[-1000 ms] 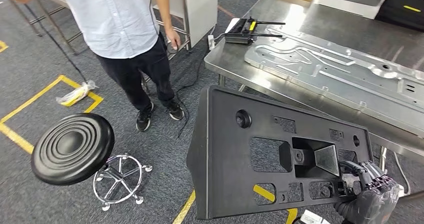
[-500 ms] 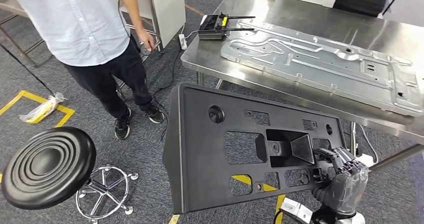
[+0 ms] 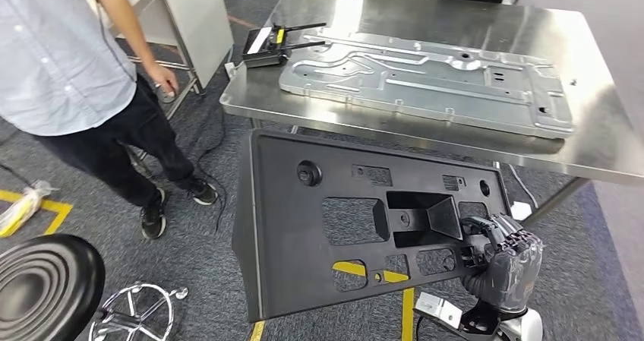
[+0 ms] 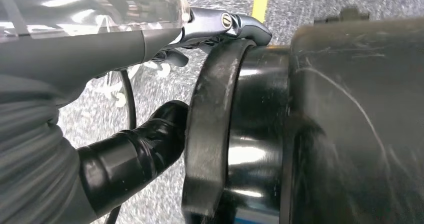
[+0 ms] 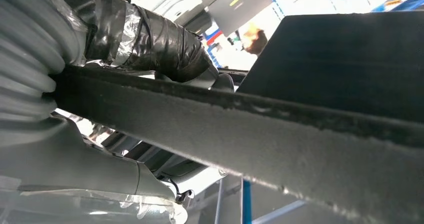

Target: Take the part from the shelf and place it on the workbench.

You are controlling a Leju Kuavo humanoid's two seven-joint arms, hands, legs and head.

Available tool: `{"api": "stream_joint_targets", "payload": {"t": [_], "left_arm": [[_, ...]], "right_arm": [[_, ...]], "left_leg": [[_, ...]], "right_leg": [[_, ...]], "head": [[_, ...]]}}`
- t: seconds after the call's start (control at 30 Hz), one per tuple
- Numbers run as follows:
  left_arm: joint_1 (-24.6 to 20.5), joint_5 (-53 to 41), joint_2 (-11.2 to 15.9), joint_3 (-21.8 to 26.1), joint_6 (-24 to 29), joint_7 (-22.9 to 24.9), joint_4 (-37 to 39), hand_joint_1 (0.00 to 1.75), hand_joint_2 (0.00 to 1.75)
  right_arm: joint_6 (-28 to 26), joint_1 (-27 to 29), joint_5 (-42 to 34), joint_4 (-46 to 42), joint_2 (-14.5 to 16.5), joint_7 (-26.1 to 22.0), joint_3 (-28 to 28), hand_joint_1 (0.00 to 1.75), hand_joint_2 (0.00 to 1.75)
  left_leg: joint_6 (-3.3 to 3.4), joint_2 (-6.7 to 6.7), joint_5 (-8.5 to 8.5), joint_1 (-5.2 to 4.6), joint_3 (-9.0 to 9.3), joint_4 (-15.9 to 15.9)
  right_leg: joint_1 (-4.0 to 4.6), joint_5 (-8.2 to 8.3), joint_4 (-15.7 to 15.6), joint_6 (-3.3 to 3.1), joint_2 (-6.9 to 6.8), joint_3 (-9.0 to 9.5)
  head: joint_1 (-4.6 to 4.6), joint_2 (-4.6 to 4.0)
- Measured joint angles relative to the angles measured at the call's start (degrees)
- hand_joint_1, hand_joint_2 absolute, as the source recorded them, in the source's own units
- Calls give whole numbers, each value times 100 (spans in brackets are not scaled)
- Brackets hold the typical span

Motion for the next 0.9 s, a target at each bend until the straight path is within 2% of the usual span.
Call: {"api": "stream_joint_targets", "payload": {"t": [0.03, 0.07, 0.1, 0.13, 0.17, 0.2, 0.23, 0.27, 0.3, 0.33, 0.37, 0.4, 0.43, 0.47, 0.5, 0.57, 0.6, 0.63, 0.7, 0.77, 0.83, 0.87, 0.9], "left_arm": [[5, 0, -3, -11, -3, 4, 3, 0, 175], [7, -1, -6, -19, -4, 4, 6, 0, 175], [3, -1, -9, -25, -5, 2, 9, 0, 175], [1, -1, -13, -30, -6, -1, 11, 0, 175], [-3, -1, -15, -32, -6, -1, 11, 0, 175], [-6, 0, -17, -34, -8, -2, 11, 0, 175], [-7, 0, -19, -35, -11, -2, 11, 0, 175], [-5, 0, -20, -36, -14, -2, 11, 0, 175], [-2, 0, -20, -36, -18, -3, 11, 0, 175], [1, 0, -19, -36, -21, -3, 11, 0, 175], [5, 0, -17, -36, -24, -3, 11, 0, 175], [6, 0, -16, -36, -29, -3, 12, 0, 175], [6, 0, -15, -36, -35, -3, 13, 0, 175], [6, 0, -15, -36, -40, -2, 13, 0, 175], [7, -1, -15, -36, -44, -2, 13, 0, 175], [11, -1, -14, -36, -48, -4, 13, 0, 175], [13, -1, -13, -36, -50, -7, 13, 0, 175], [14, 0, -12, -36, -54, -10, 13, 0, 175], [6, 0, -7, -36, -61, -12, 13, 0, 175], [4, 0, -1, -36, -61, -16, 13, 0, 175], [2, -1, 1, -36, -59, -37, 13, 0, 175], [-8, -1, 0, -36, -59, -50, 13, 0, 175], [-20, -1, 0, -36, -60, -62, 13, 0, 175]], "right_arm": [[0, -13, 2, 14, 0, 0, 5, 175, 175], [0, -28, 2, 27, 0, 1, 10, 175, 175], [0, -41, 2, 37, 0, 1, 18, 175, 175], [0, -51, 2, 47, -1, 2, 25, 175, 175], [-1, -55, 4, 58, -1, 2, 33, 175, 175], [-1, -52, 8, 68, -3, 3, 38, 175, 175], [-2, -56, 12, 78, -5, 3, 41, 175, 175], [-2, -68, 17, 87, -7, 4, 45, 175, 175], [-2, -82, 20, 94, -8, 4, 52, 175, 175], [-2, -96, 21, 104, -9, 5, 63, 175, 175], [-2, -103, 21, 118, -9, 6, 73, 175, 175], [-2, -103, 20, 134, -9, 9, 80, 175, 175], [-2, -102, 20, 150, -10, 14, 85, 175, 175], [-2, -103, 20, 162, -14, 21, 86, 175, 175], [-2, -108, 20, 169, -18, 32, 87, 175, 175], [-2, -139, 20, 174, -25, 48, 101, 175, 175], [-2, -157, 19, 176, -26, 53, 113, 175, 175], [-2, -172, 19, 181, -27, 57, 125, 175, 175], [-3, -178, 20, 187, -32, 66, 139, 175, 175], [-4, -193, 20, 192, -38, 68, 159, 175, 175], [-4, -216, 20, 206, -38, 68, 204, 175, 175], [-4, -223, 20, 219, -38, 68, 226, 175, 175], [-4, -223, 20, 235, -38, 68, 246, 175, 175]], "left_leg": [[-9, -159, 160, 26, 129, -353], [-1, -303, 248, 49, 217, -603], [12, -409, 264, 61, 249, -731], [37, -439, 248, 56, 249, -753], [78, -376, 260, 56, 250, -766], [111, -306, 278, 55, 255, -786], [150, -236, 296, 57, 261, -802], [185, -159, 310, 60, 263, -819], [209, -86, 314, 50, 260, -824], [226, -11, 313, 38, 253, -825], [235, 65, 311, 24, 247, -825], [241, 138, 307, 13, 245, -824], [245, 207, 302, 1, 248, -824], [248, 271, 296, -10, 255, -824], [249, 330, 286, -23, 267, -825], [231, 430, 262, -54, 285, -827], [214, 475, 251, -68, 290, -829], [194, 518, 245, -78, 295, -837], [143, 582, 223, -94, 329, -857], [85, 445, 78, -99, 283, -684], [43, 221, -250, -92, 12, -87], [27, 170, -403, -91, -160, 280], [13, 150, -477, -91, -285, 555]], "right_leg": [[3, -9, 42, 24, 73, -28], [8, -8, 79, 55, 146, -71], [11, 1, 107, 90, 208, -118], [8, 21, 119, 129, 274, -157], [-1, 43, 115, 163, 341, -186], [-5, 41, 132, 192, 311, -204], [2, -4, 205, 218, 203, -242], [13, -115, 388, 239, 43, -330], [23, -283, 691, 257, -144, -467], [27, -468, 1068, 271, -258, -644], [25, -618, 1440, 278, -306, -815], [24, -675, 1674, 275, -321, -920], [27, -626, 1699, 262, -328, -922], [35, -484, 1500, 237, -344, -810], [54, -290, 1117, 196, -400, -603], [133, -62, 384, 90, -614, -226], [171, -26, 183, 47, -686, -135], [197, -42, 120, 19, -705, -121], [169, -8, 56, -19, -592, -106], [109, 38, -36, -71, -490, -49], [86, 63, -73, -106, -387, -24], [89, 65, -70, -112, -327, -26], [90, 62, -63, -114, -258, -25]], "head": [[0, 0], [2, 0], [3, 0], [3, 0], [4, 0], [5, 0], [14, 0], [21, 0], [29, 0], [33, 0], [32, 0], [32, 0], [32, 0], [33, 0], [33, 0], [31, 0], [30, 0], [30, 0], [31, 0], [18, 0], [2, 0], [-2, 0], [-2, 0]]}}
